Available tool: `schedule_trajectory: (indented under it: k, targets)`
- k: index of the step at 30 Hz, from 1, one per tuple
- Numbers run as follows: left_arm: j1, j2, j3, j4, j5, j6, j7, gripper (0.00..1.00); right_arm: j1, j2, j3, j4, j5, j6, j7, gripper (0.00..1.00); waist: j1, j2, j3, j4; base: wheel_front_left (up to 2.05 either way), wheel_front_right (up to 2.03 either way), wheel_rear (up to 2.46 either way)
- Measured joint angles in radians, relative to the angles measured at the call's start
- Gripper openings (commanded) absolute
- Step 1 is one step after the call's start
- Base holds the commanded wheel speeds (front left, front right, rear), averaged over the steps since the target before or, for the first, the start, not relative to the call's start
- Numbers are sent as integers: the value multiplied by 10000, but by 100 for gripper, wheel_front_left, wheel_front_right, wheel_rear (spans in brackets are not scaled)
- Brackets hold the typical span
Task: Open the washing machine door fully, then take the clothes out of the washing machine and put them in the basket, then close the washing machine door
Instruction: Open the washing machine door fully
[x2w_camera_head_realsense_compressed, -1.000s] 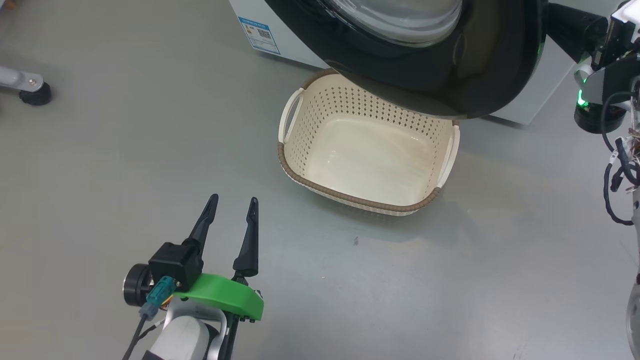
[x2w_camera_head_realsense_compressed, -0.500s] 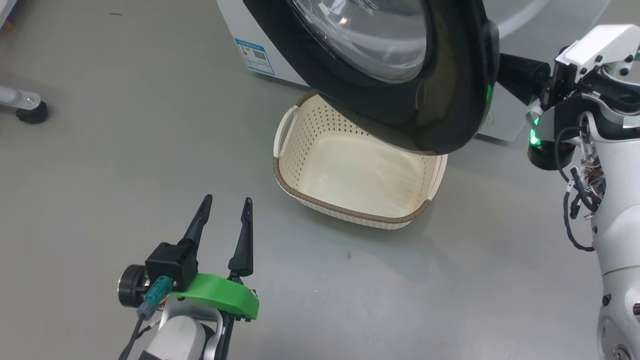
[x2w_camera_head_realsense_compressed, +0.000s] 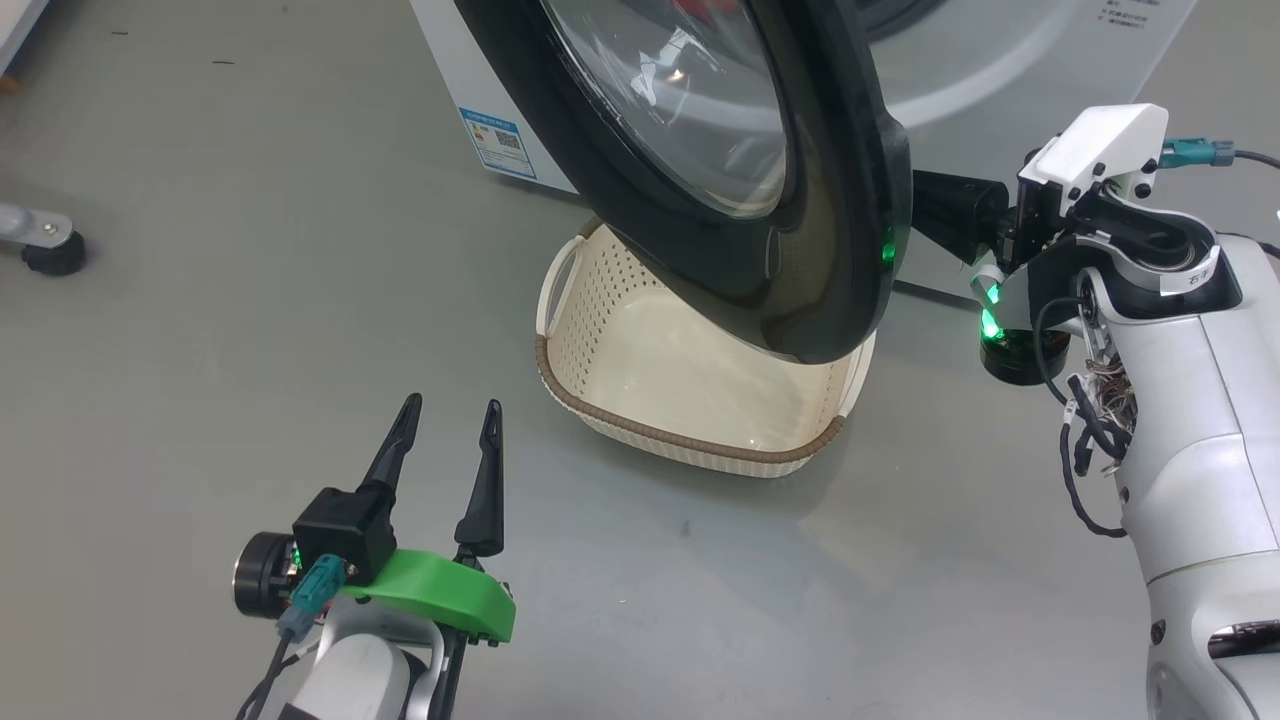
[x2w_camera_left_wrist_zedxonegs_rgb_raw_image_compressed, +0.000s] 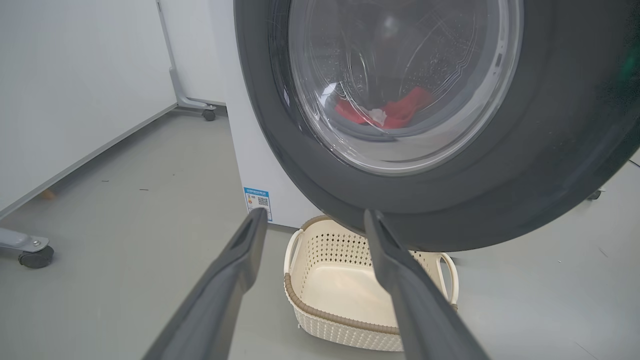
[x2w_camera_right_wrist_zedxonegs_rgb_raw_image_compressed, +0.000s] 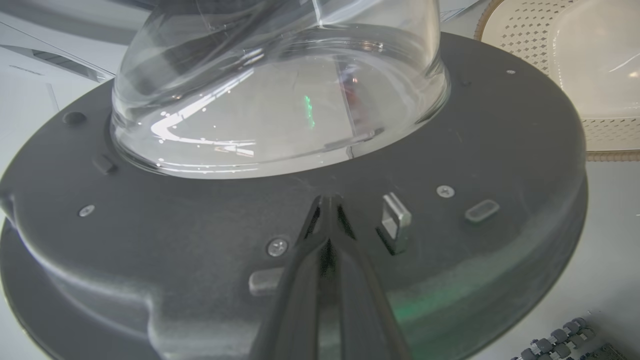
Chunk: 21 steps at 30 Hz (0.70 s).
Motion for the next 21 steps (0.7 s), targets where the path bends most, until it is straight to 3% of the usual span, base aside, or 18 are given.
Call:
schedule_trajectory:
  k: [21]
  targets:
    - [102, 2, 33, 21, 153, 6, 0, 100, 608, 205, 627, -56, 368, 27, 366, 0, 0, 0, -366, -45, 0, 0, 0]
